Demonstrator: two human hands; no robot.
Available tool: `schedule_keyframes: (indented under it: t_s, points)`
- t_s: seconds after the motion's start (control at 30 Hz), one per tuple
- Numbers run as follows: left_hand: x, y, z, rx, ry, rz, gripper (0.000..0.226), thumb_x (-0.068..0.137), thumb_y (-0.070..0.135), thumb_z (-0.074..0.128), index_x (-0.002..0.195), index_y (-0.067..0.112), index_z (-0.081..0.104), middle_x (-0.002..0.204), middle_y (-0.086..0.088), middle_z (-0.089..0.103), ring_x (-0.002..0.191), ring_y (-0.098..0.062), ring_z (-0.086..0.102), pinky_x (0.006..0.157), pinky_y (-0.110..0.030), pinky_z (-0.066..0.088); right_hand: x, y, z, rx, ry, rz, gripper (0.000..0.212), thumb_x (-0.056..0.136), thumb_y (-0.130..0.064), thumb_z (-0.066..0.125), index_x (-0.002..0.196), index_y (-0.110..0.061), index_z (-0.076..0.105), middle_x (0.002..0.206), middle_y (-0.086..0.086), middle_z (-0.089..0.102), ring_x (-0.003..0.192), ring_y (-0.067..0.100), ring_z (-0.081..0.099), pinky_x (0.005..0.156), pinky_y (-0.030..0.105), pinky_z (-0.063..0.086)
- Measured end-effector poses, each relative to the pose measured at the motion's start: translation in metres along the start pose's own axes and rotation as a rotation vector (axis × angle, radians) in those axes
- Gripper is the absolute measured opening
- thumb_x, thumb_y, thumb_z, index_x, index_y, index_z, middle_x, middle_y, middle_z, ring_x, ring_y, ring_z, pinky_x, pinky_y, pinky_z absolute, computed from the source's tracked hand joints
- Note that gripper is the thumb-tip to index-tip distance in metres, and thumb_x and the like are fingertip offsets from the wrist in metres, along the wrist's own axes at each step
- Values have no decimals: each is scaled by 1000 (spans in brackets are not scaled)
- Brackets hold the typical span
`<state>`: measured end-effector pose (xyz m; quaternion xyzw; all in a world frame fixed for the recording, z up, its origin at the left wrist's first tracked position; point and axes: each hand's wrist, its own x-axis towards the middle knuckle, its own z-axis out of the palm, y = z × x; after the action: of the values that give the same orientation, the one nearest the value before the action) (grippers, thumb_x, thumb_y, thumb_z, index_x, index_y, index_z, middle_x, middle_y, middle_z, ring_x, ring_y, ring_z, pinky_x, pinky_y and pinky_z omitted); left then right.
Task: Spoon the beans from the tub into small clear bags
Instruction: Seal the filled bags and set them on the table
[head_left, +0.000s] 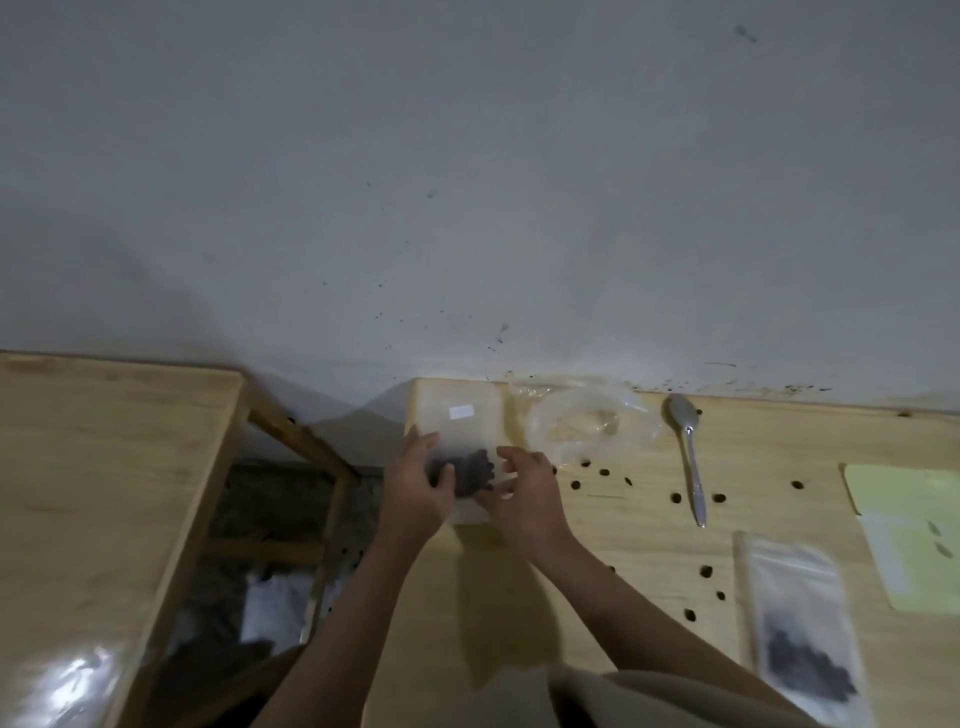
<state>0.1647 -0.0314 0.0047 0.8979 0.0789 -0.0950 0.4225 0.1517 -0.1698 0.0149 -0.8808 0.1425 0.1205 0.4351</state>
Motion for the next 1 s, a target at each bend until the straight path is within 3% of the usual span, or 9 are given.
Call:
schedule_keyframes:
  t_s: [0.23, 0.3, 0.37, 0.5, 0.6, 0.8, 0.9, 1.0]
  points:
    - [11, -9, 12, 87, 22, 7, 48, 87, 20, 65, 130, 7, 51, 141, -22, 42, 125, -41, 44, 100, -50, 45, 9, -2, 0, -140, -71, 31, 61, 81, -28, 66, 135, -16, 41, 131, 7, 39, 113, 24, 51, 95, 31, 47]
    - [2, 0, 11, 72, 77, 15, 49, 88, 18, 64, 133, 7, 49, 147, -20, 34, 132, -38, 38, 105, -38, 40, 1, 3, -3, -142, -69, 21, 60, 83, -31, 66, 135, -18, 41, 130, 6, 39, 114, 24, 50, 95, 33, 48]
    - [-11, 9, 12, 40, 138, 39, 48, 88, 16, 64, 133, 6, 50, 150, -18, 31, 135, -35, 34, 100, -26, 34, -12, 11, -10, -98, -62, 2, 56, 84, -31, 66, 134, -19, 43, 127, 5, 41, 111, 22, 51, 94, 30, 47]
    - [-47, 28, 26, 5, 130, 96, 48, 89, 18, 63, 135, 11, 49, 151, -10, 31, 138, -24, 31, 105, -25, 28, -48, 36, -35, -33, 21, -41, 43, 85, -27, 65, 126, -19, 54, 118, 0, 48, 101, 15, 55, 84, 17, 45]
    - [-76, 49, 47, -29, 47, 127, 46, 91, 20, 61, 135, 16, 48, 149, -4, 34, 137, -16, 31, 105, -21, 25, -75, 67, -63, 15, 148, -10, 32, 85, -22, 66, 116, -17, 60, 106, -3, 52, 90, 9, 56, 68, 4, 39]
    - [-137, 92, 111, -62, -228, 270, 39, 92, 22, 58, 131, 20, 53, 135, 5, 44, 124, -2, 38, 102, -15, 28, -126, 145, -133, 34, 410, 211, 35, 84, -24, 68, 113, -6, 61, 109, 9, 63, 91, 20, 61, 78, 30, 50]
    - [-162, 114, 146, -70, -343, 271, 38, 92, 23, 59, 129, 18, 54, 129, 4, 48, 120, -6, 44, 97, -13, 29, -140, 179, -170, -27, 432, 296, 39, 83, -23, 68, 115, -2, 61, 110, 15, 63, 93, 27, 63, 76, 28, 45]
    - [-174, 131, 182, -36, -435, 183, 44, 92, 27, 58, 134, 17, 49, 131, 2, 47, 119, -9, 45, 97, -17, 33, -144, 209, -201, -57, 414, 388, 44, 84, -24, 65, 121, -2, 57, 115, 18, 58, 101, 32, 59, 82, 34, 47]
